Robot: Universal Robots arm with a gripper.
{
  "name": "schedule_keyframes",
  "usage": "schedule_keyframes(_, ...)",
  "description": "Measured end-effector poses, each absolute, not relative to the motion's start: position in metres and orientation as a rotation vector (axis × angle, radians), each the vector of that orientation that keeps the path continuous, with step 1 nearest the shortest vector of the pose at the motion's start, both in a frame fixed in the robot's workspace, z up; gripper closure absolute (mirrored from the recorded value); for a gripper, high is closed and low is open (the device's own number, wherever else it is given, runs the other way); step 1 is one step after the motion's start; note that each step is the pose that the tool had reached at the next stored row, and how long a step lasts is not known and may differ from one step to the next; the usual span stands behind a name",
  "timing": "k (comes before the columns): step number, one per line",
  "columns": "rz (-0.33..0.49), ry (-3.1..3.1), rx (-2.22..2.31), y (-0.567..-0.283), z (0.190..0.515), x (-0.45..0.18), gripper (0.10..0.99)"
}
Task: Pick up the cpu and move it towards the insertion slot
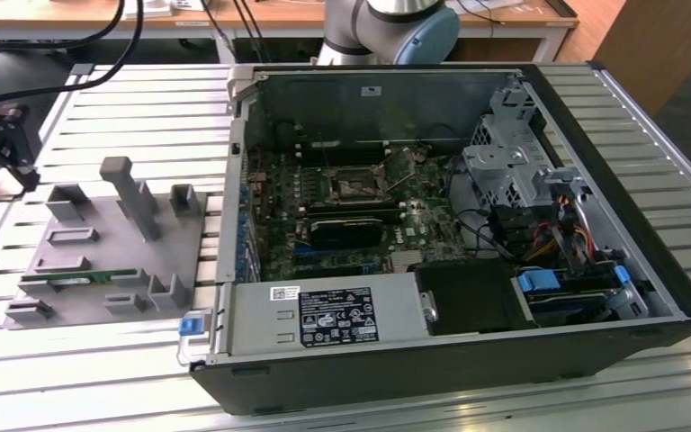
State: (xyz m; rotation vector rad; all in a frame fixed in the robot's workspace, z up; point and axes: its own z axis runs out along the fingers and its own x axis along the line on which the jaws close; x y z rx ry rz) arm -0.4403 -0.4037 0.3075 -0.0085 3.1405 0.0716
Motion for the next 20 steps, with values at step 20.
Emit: schedule_keyframes(20, 0.072, 3.14, -0.008, -0.404, 0.335, -0.44, 0.545)
